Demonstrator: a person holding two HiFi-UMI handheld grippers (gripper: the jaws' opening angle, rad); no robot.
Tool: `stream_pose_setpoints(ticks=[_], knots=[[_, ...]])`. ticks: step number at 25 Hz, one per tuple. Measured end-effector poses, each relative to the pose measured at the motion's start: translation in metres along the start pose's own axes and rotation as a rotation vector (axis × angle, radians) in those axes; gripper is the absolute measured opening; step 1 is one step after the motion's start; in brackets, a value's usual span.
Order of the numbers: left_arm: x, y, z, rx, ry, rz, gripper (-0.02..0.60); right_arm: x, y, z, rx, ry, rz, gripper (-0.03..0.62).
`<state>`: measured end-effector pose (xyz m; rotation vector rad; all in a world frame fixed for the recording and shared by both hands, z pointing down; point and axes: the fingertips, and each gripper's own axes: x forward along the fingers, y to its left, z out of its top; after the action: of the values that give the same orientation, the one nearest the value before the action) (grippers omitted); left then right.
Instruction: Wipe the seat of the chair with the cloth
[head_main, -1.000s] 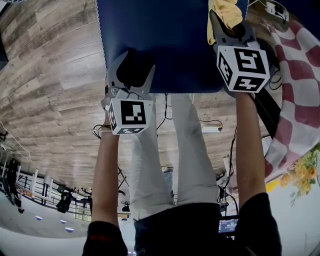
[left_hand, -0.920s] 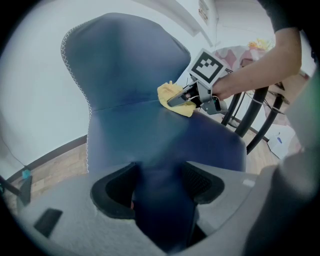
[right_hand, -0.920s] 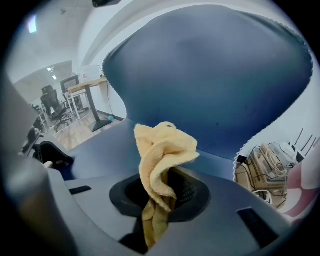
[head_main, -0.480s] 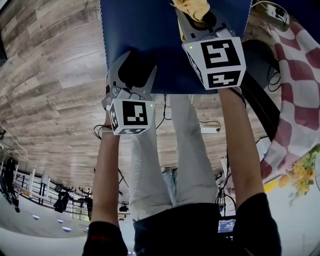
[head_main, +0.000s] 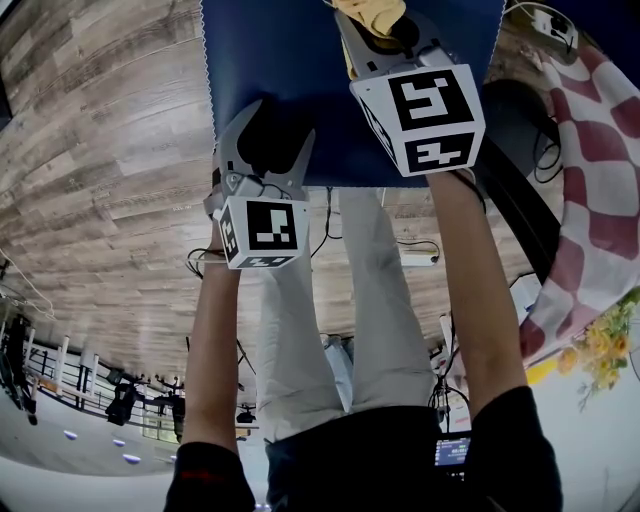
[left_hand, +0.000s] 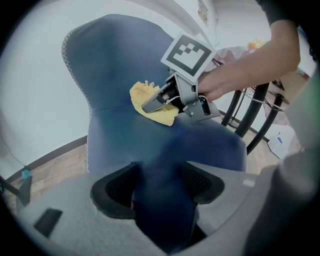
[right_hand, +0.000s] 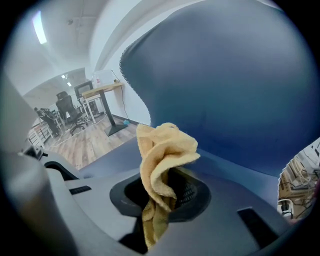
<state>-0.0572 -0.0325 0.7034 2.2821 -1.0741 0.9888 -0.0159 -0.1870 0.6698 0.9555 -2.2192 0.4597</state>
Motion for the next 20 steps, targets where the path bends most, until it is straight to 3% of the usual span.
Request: stream_pose_setpoints(ticks=[11,20], knots=[[0.000,0.001,0.000,0.000,-0.008,0.000,0.285,0.027,0.053,0.023,-0.080,-0.008,0.119,0.055],[0.001,0.002,0.001,-0.002,-0.008,-0.002,0.285,0.033,0.063,0.026,-0.125,-0.020,0.139,0.055]])
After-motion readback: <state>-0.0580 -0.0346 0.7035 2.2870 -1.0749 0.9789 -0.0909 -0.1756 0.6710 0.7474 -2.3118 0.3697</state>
